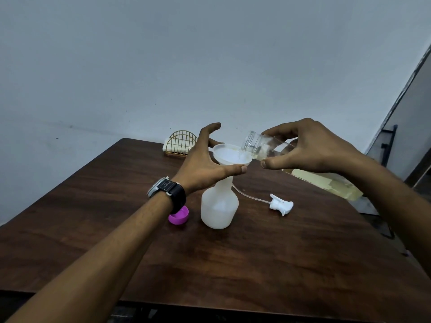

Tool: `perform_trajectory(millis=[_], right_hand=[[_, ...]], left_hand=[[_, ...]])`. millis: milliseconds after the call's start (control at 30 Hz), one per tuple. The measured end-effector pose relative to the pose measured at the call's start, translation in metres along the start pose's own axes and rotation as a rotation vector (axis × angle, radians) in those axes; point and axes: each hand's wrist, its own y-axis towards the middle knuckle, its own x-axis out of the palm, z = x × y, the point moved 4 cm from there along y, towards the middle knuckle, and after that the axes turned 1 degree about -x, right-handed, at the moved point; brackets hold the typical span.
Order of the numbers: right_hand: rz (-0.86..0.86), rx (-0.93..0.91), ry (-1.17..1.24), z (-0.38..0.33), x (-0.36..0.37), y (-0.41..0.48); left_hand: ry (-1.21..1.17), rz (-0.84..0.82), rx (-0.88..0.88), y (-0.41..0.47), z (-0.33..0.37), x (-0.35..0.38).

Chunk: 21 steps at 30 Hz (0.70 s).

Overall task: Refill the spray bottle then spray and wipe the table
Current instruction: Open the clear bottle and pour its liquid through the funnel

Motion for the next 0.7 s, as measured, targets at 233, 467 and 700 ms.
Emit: perform_trajectory(millis=[233, 467, 700], right_hand=[[-0.002, 0.000, 0.007, 0.0010, 0.0034, 0.0011], [-0.007, -0.010, 0.007, -0.0010, 0.0013, 0.0011], [-0.002, -0.001, -0.003, 0.0000, 0.0010, 0.0007]], left_hand=[[-0.017, 0.002, -0.004, -0.0013, -0.0005, 0.0010], [-0.006, -0.002, -0.004, -0.0004, -0.0008, 0.0012], [-0.015, -0.004, -0.017, -0.0012, 0.0002, 0.0012]])
